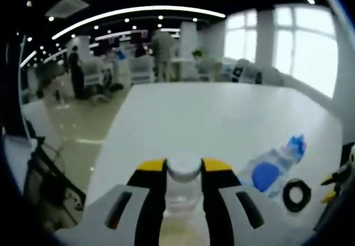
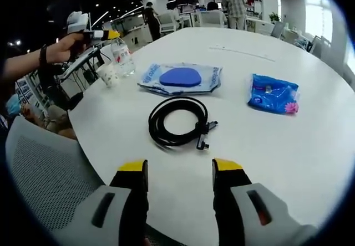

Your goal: Arrange the tabletop items into an orderly group along one side of the table until the central work area is clear of visible clutter.

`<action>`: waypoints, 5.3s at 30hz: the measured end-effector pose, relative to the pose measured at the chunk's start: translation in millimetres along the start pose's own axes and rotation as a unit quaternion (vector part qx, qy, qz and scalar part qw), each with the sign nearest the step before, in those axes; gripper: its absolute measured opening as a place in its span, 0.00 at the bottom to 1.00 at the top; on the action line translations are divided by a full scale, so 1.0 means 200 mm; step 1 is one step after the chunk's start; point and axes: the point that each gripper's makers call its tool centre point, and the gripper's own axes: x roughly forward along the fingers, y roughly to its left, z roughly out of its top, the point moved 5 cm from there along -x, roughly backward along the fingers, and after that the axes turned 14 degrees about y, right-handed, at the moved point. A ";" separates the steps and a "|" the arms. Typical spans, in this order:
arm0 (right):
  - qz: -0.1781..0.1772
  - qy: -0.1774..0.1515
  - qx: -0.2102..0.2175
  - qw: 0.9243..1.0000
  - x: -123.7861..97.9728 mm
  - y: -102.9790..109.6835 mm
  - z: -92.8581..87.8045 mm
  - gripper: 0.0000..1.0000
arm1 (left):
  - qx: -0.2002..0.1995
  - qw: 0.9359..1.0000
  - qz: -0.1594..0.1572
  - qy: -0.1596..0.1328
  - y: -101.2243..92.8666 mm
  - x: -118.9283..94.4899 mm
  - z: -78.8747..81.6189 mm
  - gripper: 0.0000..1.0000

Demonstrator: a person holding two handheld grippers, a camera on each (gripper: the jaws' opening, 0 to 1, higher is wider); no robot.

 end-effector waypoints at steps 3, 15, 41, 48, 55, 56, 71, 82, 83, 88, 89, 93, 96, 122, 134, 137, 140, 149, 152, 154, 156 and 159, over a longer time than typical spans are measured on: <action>0.001 -0.001 0.001 1.000 0.00 0.00 0.00 0.46 | 0.004 1.000 0.009 0.001 -0.01 -0.01 0.00 0.21; 0.009 -0.006 0.001 1.000 -0.01 0.01 0.01 0.40 | 0.016 1.000 -0.015 0.001 0.01 -0.03 0.01 0.47; 0.011 -0.007 0.005 1.000 -0.02 0.01 0.01 0.39 | 0.019 0.999 0.008 0.032 -0.01 -0.02 -0.01 0.24; 0.014 -0.009 0.004 1.000 -0.02 0.02 0.01 0.39 | 0.007 1.000 0.005 0.026 0.03 -0.07 -0.04 0.36; 0.014 -0.010 0.003 1.000 -0.02 0.03 0.02 0.39 | -0.013 1.000 -0.012 0.010 0.05 -0.16 -0.08 0.40; 0.015 -0.011 0.004 1.000 -0.02 0.03 0.02 0.39 | -0.016 1.000 -0.013 0.011 0.06 -0.18 -0.10 0.41; 0.017 -0.012 0.005 1.000 -0.01 0.03 0.03 0.40 | 0.053 0.996 -0.042 0.065 -0.02 -0.24 -0.33 0.52; 0.014 -0.013 0.009 1.000 -0.02 0.02 0.03 0.40 | 0.110 0.985 -0.061 0.118 -0.11 -0.18 -0.47 0.52; 0.014 -0.013 0.009 1.000 -0.02 0.02 0.02 0.40 | 0.110 0.985 -0.061 0.120 -0.11 -0.18 -0.47 0.52; 0.012 -0.013 0.010 1.000 -0.02 0.02 0.02 0.40 | 0.112 0.983 -0.063 0.134 -0.12 -0.16 -0.51 0.49; 0.012 -0.013 0.011 1.000 -0.02 0.02 0.02 0.40 | 0.113 0.982 -0.062 0.136 -0.12 -0.16 -0.51 0.48; 0.012 -0.014 0.012 1.000 -0.02 0.01 0.02 0.40 | 0.112 0.981 -0.062 0.146 -0.11 -0.14 -0.54 0.44; 0.011 -0.014 0.012 1.000 -0.02 0.01 0.02 0.40 | 0.107 0.980 -0.062 0.153 -0.11 -0.13 -0.56 0.41; 0.015 -0.016 0.020 1.000 -0.03 0.01 0.02 0.39 | 0.113 0.979 -0.052 0.162 -0.14 -0.12 -0.53 0.00; 0.009 -0.035 0.022 0.999 -0.06 -0.01 0.05 0.45 | 0.169 0.974 -0.078 0.131 -0.39 -0.05 -0.38 0.00; 0.009 -0.040 0.025 0.999 -0.06 -0.01 0.05 0.46 | 0.184 0.972 -0.076 0.127 -0.42 -0.02 -0.34 0.00; 0.010 -0.046 0.028 0.999 -0.07 -0.01 0.06 0.48 | 0.192 0.971 -0.075 0.124 -0.44 0.01 -0.31 0.00; 0.009 -0.051 0.034 0.998 -0.08 -0.01 0.06 0.49 | 0.205 0.968 -0.068 0.124 -0.48 0.12 -0.24 0.00; 0.008 -0.053 0.036 0.998 -0.08 -0.01 0.06 0.49 | 0.210 0.967 -0.063 0.128 -0.47 0.15 -0.24 0.00; 0.008 -0.057 0.040 0.998 -0.09 -0.01 0.07 0.50 | 0.209 0.967 -0.061 0.133 -0.47 0.18 -0.25 0.00; 0.007 -0.060 0.044 0.997 -0.10 -0.01 0.07 0.50 | 0.210 0.966 -0.058 0.135 -0.47 0.20 -0.25 0.00; 0.007 -0.062 0.050 0.997 -0.10 -0.02 0.06 0.50 | 0.212 0.966 -0.054 0.141 -0.47 0.22 -0.26 0.00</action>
